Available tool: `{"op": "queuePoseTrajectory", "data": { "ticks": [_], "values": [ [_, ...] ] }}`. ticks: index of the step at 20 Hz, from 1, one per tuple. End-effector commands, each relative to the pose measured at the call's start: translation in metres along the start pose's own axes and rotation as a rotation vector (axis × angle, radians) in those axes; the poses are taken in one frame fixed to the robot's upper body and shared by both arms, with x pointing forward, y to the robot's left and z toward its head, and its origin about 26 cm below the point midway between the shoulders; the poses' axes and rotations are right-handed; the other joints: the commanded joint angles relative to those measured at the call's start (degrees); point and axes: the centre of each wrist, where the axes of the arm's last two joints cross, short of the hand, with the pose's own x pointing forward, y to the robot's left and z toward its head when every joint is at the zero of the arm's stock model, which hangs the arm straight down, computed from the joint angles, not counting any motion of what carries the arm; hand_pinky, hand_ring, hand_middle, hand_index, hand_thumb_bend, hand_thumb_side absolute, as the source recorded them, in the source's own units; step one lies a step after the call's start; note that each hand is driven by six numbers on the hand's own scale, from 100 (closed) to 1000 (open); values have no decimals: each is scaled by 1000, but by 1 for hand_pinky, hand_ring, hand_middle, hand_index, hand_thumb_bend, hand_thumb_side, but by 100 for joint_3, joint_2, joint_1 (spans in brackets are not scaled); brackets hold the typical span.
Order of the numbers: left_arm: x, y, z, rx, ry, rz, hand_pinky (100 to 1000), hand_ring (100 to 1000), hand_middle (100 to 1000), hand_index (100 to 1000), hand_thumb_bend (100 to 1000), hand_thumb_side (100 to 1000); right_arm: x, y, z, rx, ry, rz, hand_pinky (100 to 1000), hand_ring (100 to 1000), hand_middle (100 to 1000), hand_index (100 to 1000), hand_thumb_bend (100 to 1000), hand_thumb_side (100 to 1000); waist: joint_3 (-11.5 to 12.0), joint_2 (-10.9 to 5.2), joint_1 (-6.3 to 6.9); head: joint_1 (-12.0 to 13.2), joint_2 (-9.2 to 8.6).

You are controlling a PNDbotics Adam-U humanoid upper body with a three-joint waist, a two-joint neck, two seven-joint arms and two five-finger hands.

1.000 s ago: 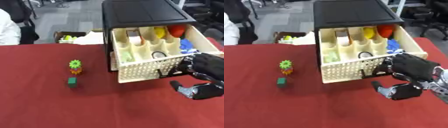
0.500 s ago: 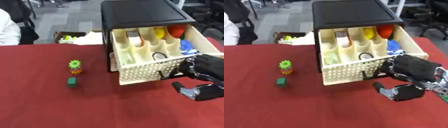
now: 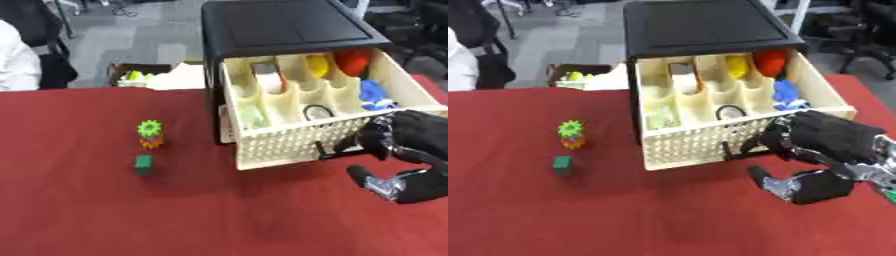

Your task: Pick up objects from table and place into drawer.

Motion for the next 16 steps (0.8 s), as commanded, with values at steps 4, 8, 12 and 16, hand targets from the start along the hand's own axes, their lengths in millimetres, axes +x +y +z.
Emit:
{"op": "queuePoseTrajectory", "data": {
  "ticks": [4, 8, 12, 16],
  "values": [
    [6, 1, -4, -14, -28, 1, 718, 743, 696, 747, 100, 863, 4, -7, -1, 7, -27, 69, 100, 171, 117, 867, 100, 1000, 28, -80, -8, -5, -7],
    [6, 1, -4, -18, -29, 0, 718, 743, 696, 746, 100, 863, 3, -8, 0, -1, -24, 99, 100, 143, 100, 868, 100, 1000, 18, -72, -8, 0, -4],
    [6, 1, -4, -20, -31, -1, 718, 744, 697, 746, 100, 862, 2, -7, 1, -17, -22, 114, 100, 133, 100, 865, 100, 1000, 7, -67, -12, 10, 0],
    [6, 1, -5, -19, -33, -2, 718, 744, 697, 747, 100, 861, 1, -8, 3, -44, -20, 102, 100, 126, 100, 859, 100, 1000, -2, -66, -17, 24, 11]
  ]
}}
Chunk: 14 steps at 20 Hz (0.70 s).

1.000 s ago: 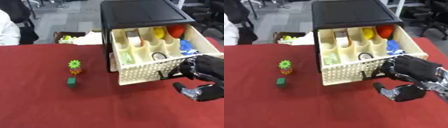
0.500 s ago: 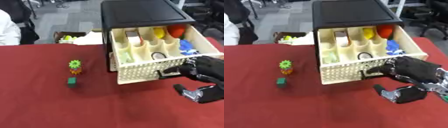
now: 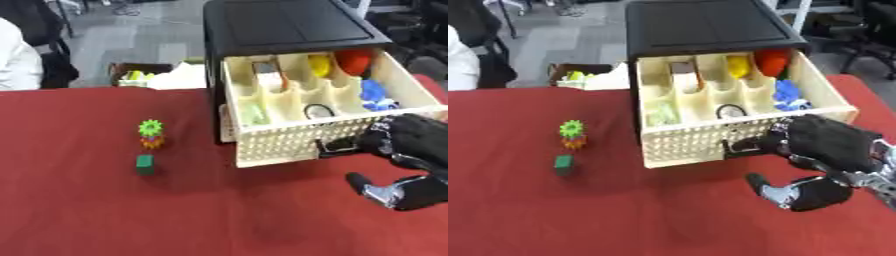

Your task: Pick up objects from table and place into drawer.

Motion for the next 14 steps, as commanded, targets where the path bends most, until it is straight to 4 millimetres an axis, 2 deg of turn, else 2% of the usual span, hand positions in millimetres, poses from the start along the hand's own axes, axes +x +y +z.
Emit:
{"op": "queuePoseTrajectory", "data": {
  "ticks": [1, 14],
  "values": [
    [6, 1, -5, -8, -29, -3, 718, 745, 698, 747, 100, 862, -2, -13, 2, -17, -9, 33, 100, 125, 100, 858, 100, 1000, -9, -70, -19, 18, 15],
    [6, 2, -4, -8, -29, -6, 717, 746, 699, 746, 100, 860, -9, -24, 6, -130, -31, -27, 100, 112, 100, 849, 100, 1000, -38, -85, -24, 49, 49]
  ]
}}
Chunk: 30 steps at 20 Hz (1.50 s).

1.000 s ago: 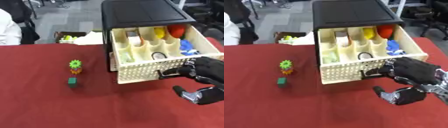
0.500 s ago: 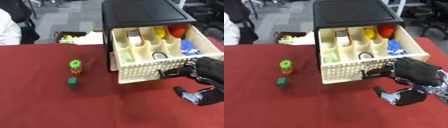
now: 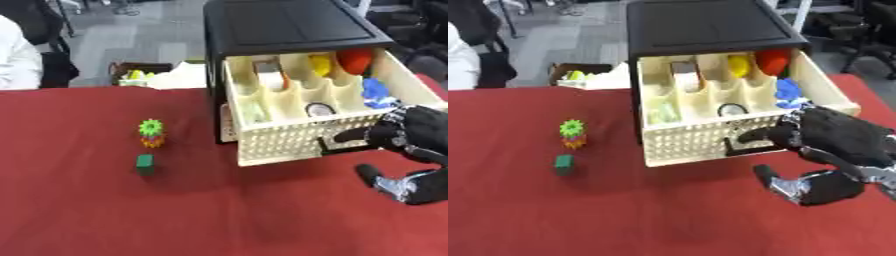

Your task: Pick up objects from table and place into drawer.

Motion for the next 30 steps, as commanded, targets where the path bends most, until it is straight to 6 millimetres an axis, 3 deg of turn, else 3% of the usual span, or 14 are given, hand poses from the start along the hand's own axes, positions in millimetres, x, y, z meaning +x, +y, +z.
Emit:
{"op": "queuePoseTrajectory", "data": {
  "ticks": [1, 10, 18, 24, 30],
  "values": [
    [6, 2, -4, -7, -28, -7, 717, 746, 699, 746, 100, 860, -3, -17, 0, -28, -14, 28, 100, 113, 100, 849, 100, 1000, -16, -93, -21, 26, 51],
    [6, 3, -4, -4, -27, -10, 717, 747, 700, 746, 100, 860, -6, -23, 4, -98, -34, 2, 100, 100, 100, 839, 100, 1000, -38, -97, -7, 81, 79],
    [6, 3, -3, 4, -29, -14, 716, 748, 701, 747, 100, 859, -10, -31, 8, -250, -34, -119, 100, 100, 100, 795, 100, 1000, -74, -89, 28, 293, 105],
    [6, 3, -3, 9, -30, -11, 716, 748, 701, 747, 100, 860, -10, -29, 7, -438, -44, -342, 100, 100, 100, 758, 100, 1000, -69, -84, 62, 369, 104],
    [6, 3, -4, 15, -34, -7, 715, 749, 702, 748, 100, 861, -6, -20, 2, -767, -118, -679, 100, 121, 100, 824, 100, 1000, -71, -48, 108, 393, 121]
  ]
}}
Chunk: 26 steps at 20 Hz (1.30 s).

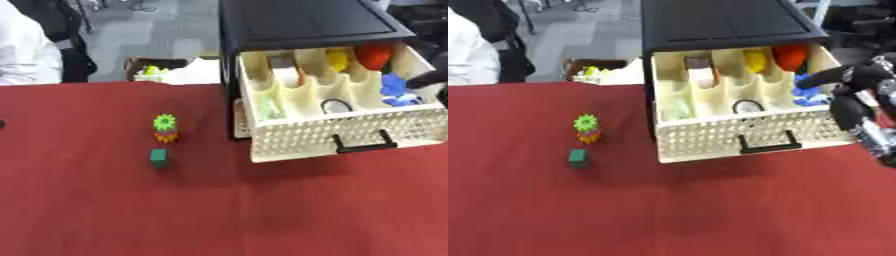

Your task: Pick up objects from table and place into drawer.

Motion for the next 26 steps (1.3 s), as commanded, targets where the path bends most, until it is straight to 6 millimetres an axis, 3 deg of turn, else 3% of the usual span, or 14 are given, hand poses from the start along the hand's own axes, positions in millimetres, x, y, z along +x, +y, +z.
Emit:
{"op": "queuePoseTrajectory", "data": {
  "ticks": [1, 2, 4, 7, 8, 10, 13, 18, 26],
  "values": [
    [6, 2, -4, 8, -28, -5, 715, 749, 702, 748, 100, 862, 4, -2, -7, -128, -52, -139, 100, 141, 100, 829, 100, 1000, -1, -72, -1, 33, 29],
    [6, 2, -4, 9, -29, -4, 715, 749, 702, 748, 100, 862, 4, -1, -7, -160, -62, -180, 105, 165, 100, 831, 100, 1000, 4, -65, 5, 41, 31],
    [6, 2, -4, 12, -30, -3, 715, 750, 703, 749, 100, 863, 4, 0, -8, -207, -87, -257, 211, 238, 124, 854, 100, 1000, 14, -55, 14, 54, 38],
    [6, 2, -5, 15, -33, -1, 714, 750, 703, 749, 100, 864, 3, 3, -8, -237, -124, -343, 403, 377, 258, 875, 100, 1000, 22, -42, 20, 49, 38],
    [6, 2, -5, 16, -33, -1, 714, 750, 703, 749, 100, 864, 3, 4, -8, -239, -133, -365, 521, 477, 353, 883, 100, 1000, 23, -38, 22, 47, 35],
    [6, 2, -6, 17, -36, 0, 714, 751, 703, 749, 100, 863, 2, 7, -6, -235, -150, -401, 625, 575, 523, 894, 100, 1000, 24, -33, 28, 50, 28],
    [7, 2, -6, 18, -39, 0, 713, 751, 703, 750, 100, 860, 1, 10, -5, -221, -178, -437, 763, 726, 701, 916, 100, 1000, 31, -28, 41, 59, 26],
    [7, 3, -8, 23, -49, -4, 713, 752, 704, 751, 100, 854, 0, 16, -3, -198, -253, -483, 881, 842, 853, 957, 100, 1000, 44, -11, 70, 105, 37],
    [14, 19, -16, 11, -115, -85, 711, 764, 716, 765, 100, 760, -2, 24, 1, -318, -334, -567, 839, 830, 835, 928, 100, 1000, 64, 6, 146, 161, 77]
  ]
}}
